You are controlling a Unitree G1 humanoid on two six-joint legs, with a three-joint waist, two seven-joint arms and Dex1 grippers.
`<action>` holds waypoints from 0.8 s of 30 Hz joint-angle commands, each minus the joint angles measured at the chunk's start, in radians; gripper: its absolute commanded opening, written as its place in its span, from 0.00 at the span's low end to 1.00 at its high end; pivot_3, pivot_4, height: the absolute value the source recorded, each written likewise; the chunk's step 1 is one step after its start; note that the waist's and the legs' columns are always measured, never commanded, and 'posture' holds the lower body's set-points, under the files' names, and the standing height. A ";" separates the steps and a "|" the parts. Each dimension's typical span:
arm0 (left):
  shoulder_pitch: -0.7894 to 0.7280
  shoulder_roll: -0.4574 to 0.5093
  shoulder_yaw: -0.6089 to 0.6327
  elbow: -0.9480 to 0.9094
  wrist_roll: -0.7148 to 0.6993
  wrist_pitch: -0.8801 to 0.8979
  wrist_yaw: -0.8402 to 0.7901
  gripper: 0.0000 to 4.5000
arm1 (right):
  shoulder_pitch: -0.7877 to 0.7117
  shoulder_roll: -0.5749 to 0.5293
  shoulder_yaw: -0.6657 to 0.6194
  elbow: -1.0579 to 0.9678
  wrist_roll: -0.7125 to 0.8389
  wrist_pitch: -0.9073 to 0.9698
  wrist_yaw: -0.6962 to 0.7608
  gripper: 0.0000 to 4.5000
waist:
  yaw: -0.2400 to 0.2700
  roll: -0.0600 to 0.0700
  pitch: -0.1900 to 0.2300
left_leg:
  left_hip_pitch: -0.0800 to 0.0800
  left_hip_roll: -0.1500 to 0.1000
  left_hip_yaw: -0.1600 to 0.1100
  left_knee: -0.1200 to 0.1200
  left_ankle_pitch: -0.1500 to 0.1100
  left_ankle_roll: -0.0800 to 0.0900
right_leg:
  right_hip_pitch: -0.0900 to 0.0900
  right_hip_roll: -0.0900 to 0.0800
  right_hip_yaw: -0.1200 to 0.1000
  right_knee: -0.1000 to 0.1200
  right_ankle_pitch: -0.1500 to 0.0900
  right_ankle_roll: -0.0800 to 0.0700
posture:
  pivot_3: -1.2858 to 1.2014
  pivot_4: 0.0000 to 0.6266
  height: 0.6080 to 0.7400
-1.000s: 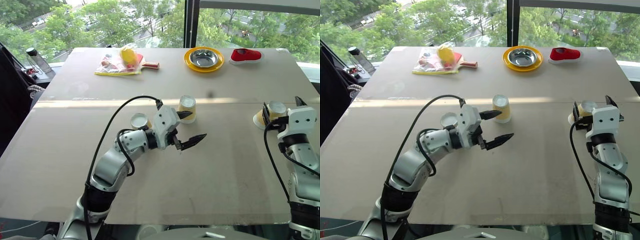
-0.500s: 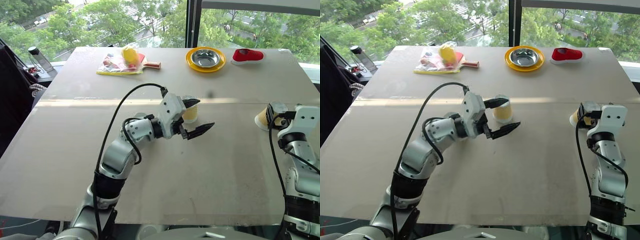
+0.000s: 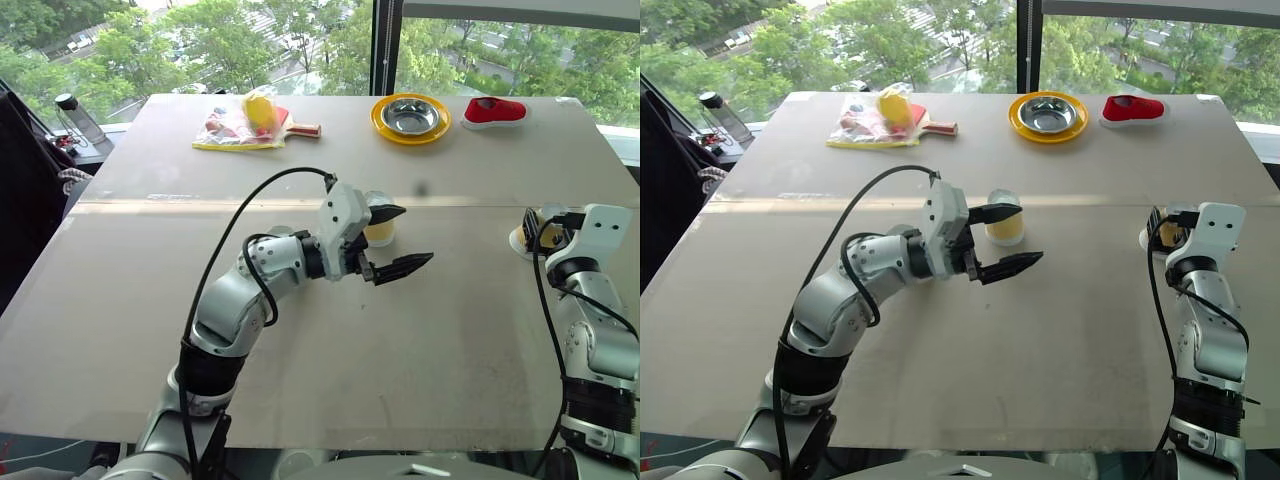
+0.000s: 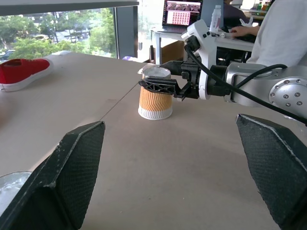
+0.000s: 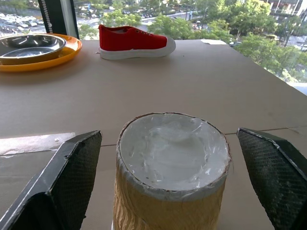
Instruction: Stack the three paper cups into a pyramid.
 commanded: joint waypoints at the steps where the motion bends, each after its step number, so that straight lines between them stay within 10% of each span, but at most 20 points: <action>1: -0.013 0.005 0.011 -0.055 -0.013 -0.006 -0.004 1.00 | -0.005 0.004 -0.012 -0.014 0.013 -0.023 -0.007 0.70 | 0.000 0.000 0.000 | 0.000 0.000 0.000 0.000 0.000 0.000 | 0.000 0.000 0.000 0.000 0.000 0.000 | 0.52 0.24 1.00; 24: 0.400 0.072 0.178 -0.333 0.057 0.008 0.281 1.00 | -0.095 0.023 0.275 -0.054 0.097 0.072 0.249 0.63 | 0.000 0.000 0.000 | 0.000 0.000 -0.002 -0.001 0.000 0.000 | 0.000 0.000 0.001 -0.001 0.000 0.000 | 0.52 0.24 1.00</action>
